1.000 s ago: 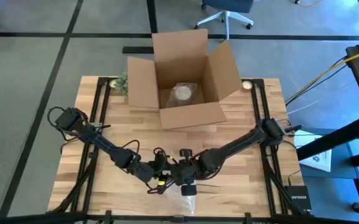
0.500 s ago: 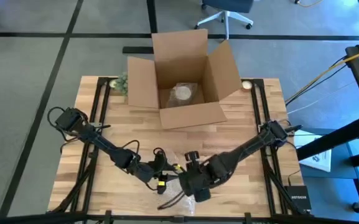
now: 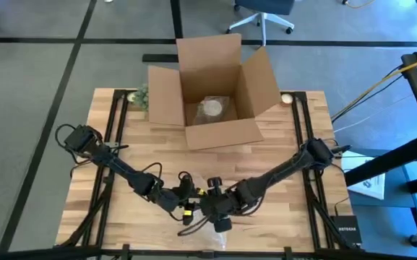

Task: Wrap mug
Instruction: Wrap the orange mug with transparent bubble wrap

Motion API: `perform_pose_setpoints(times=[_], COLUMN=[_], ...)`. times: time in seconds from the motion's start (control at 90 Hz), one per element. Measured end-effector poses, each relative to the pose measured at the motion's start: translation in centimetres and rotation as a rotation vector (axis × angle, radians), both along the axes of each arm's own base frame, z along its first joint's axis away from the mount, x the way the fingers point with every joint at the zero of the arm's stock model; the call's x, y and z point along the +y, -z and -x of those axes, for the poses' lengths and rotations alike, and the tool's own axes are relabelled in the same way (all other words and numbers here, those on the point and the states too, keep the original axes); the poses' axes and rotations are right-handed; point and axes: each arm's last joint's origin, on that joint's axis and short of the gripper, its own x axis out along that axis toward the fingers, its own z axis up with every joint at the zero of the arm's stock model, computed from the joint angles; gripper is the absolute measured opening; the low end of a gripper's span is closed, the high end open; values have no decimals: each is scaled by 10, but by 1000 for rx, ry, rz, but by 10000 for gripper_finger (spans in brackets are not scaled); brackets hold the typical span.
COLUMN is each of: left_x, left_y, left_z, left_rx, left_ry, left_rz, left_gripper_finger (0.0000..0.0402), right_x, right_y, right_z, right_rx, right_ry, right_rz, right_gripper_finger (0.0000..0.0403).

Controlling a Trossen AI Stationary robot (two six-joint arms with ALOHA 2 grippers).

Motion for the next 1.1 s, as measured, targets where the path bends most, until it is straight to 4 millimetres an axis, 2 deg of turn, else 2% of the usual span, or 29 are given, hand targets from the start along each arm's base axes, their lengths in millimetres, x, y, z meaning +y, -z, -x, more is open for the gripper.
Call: perform_pose_setpoints(times=[0.144, 0.3, 0.411, 0.567, 0.689, 0.867, 0.989, 1.1], left_x=[0, 0, 0, 0, -1, -3, -4, -4], left_y=[0, 0, 0, 0, 0, -4, -4, -4], left_z=[0, 0, 0, 0, 0, 1, 1, 1], left_rx=[-1, -3, -2, 1, -5, -32, -37, -38], left_ry=[3, 4, 5, 4, 4, 18, 22, 25], left_rz=[-5, -6, -6, -4, -5, -2, -7, -11], left_gripper_finger=[144, 144, 144, 144, 144, 144, 144, 144], right_x=[-5, -11, -11, -7, -9, -12, -2, 8], right_y=[19, 26, 15, -16, -35, -54, -65, -70], right_z=[0, -1, -4, -8, -4, 14, 34, 57], right_rx=[-25, -6, 5, -10, 40, 139, 131, 74], right_ry=[59, 84, 68, 37, 101, 137, 95, 70], right_rz=[-25, -45, -66, -90, -95, -49, -39, 34], right_gripper_finger=[131, 86, 65, 59, 76, 137, 179, 201])
